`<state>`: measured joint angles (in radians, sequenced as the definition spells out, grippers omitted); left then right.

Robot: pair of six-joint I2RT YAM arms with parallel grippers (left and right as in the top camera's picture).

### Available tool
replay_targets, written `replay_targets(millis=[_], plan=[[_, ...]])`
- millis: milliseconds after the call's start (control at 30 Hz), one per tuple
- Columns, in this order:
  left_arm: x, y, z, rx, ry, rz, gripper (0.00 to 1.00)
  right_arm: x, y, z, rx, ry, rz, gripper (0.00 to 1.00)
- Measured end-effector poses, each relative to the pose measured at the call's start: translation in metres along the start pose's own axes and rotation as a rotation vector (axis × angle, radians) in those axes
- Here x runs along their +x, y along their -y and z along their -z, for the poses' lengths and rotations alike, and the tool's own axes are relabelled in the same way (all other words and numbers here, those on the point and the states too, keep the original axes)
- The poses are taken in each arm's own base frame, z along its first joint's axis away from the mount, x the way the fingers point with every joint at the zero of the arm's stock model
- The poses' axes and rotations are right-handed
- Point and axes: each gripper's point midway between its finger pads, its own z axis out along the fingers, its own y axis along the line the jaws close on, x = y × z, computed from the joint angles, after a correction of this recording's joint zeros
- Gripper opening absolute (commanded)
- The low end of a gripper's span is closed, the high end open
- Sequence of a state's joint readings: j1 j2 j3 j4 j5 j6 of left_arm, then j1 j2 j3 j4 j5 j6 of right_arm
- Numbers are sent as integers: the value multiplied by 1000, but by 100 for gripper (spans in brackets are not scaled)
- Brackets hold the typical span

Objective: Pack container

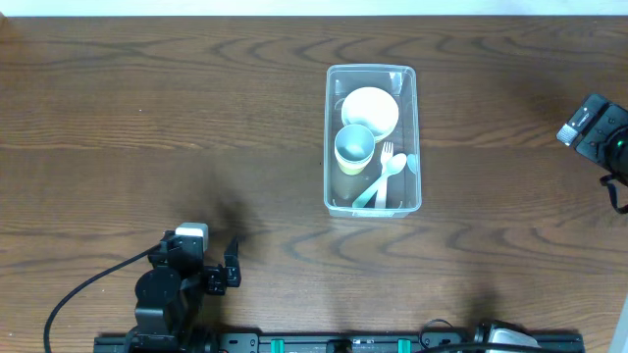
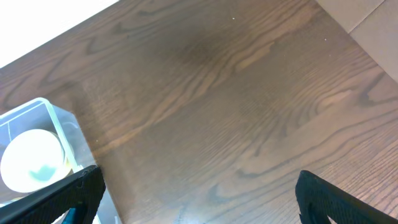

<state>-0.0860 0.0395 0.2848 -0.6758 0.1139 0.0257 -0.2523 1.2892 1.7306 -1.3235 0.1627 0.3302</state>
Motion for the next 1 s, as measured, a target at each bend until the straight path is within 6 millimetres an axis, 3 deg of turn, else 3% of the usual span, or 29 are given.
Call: replay_targets(millis=[1000], plan=[[1,2,3,11,9,2,98,0,0,0,0,0,0,99]])
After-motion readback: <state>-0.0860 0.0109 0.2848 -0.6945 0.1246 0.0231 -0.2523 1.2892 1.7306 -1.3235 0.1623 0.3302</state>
